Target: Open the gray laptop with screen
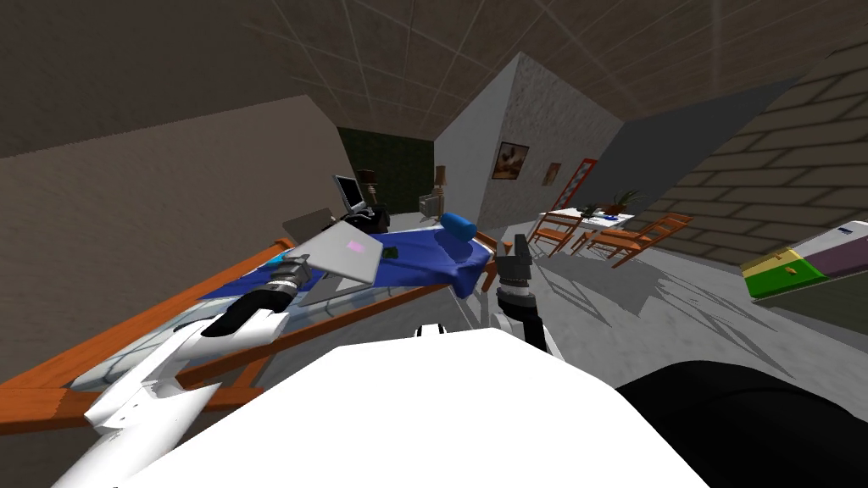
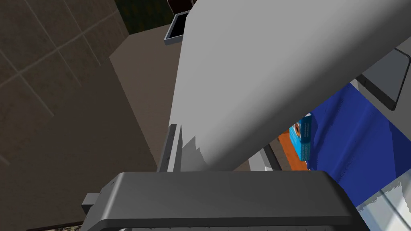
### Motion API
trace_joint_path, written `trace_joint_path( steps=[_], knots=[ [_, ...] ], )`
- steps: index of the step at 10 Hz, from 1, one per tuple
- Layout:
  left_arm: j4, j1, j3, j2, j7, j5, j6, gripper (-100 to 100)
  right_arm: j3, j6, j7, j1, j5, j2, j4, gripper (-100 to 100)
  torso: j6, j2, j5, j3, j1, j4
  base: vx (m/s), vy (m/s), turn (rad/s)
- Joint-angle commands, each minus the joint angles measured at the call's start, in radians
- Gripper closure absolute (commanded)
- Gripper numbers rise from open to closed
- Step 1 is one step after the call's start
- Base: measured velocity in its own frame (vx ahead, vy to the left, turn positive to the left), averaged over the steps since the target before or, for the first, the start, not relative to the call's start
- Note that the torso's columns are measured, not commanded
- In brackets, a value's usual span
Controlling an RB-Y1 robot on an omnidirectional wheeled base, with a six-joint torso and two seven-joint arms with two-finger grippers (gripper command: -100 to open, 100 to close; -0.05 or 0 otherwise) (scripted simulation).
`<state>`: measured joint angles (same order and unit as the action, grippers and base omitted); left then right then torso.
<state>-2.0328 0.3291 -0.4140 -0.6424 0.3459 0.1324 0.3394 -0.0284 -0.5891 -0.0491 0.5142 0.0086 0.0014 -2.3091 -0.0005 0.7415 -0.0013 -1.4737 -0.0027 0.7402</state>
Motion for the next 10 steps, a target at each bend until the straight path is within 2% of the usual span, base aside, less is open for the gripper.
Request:
trace_joint_path(
  steps=[1, 4, 5, 6, 7, 9, 10],
  knots=[
    [0.039, -0.022, 0.009, 0.053, 0.029, 0.031, -0.041, 100, 0.0, 0.0, 0.0, 0.0, 0.0, 0.0, 0.0, 0, 0.0, -0.001, 0.0, -0.001, 0.0, 0.0, -0.029, 0.095, 0.009],
    [0.089, -0.052, 0.022, 0.111, 0.06, 0.066, -0.081, 100, 0.0, 0.0, 0.0, 0.0, 0.0, 0.0, 0.0, 0, 0.0, -0.002, 0.0, -0.002, 0.002, -0.001, -0.038, 0.102, 0.008],
    [0.084, -0.05, 0.022, 0.099, 0.051, 0.057, -0.069, 100, 0.0, 0.0, 0.0, 0.0, 0.0, 0.0, 0.0, 0, 0.0, -0.002, 0.001, -0.001, 0.003, -0.001, -0.014, 0.052, -0.006],
    [0.136, -0.069, 0.039, 0.149, 0.064, 0.077, -0.118, 100, 0.0, 0.0, 0.0, 0.0, 0.0, 0.0, 0.0, 0, 0.0, -0.003, -0.001, -0.002, -0.001, -0.001, -0.039, 0.089, 0.012],
    [0.137, -0.069, 0.039, 0.149, 0.064, 0.077, -0.118, 100, 0.0, 0.0, 0.0, 0.0, 0.0, 0.0, 0.0, 0, 0.0, -0.001, 0.001, -0.001, 0.002, -0.002, -0.044, 0.094, -0.003],
    [0.188, -0.088, 0.054, 0.196, 0.075, 0.096, -0.164, 100, 0.0, 0.0, 0.0, 0.0, 0.0, 0.0, 0.0, 0, 0.0, -0.002, 0.0, -0.002, 0.002, -0.001, -0.03, 0.082, 0.003],
    [0.129, -0.067, 0.037, 0.166, 0.085, 0.1, -0.112, -100, 0.0, 0.0, 0.0, 0.0, 0.0, 0.0, 0.0, 0, 0.0, -0.002, 0.001, -0.002, 0.003, -0.001, 0.003, 0.042, 0.012]
  ],
)
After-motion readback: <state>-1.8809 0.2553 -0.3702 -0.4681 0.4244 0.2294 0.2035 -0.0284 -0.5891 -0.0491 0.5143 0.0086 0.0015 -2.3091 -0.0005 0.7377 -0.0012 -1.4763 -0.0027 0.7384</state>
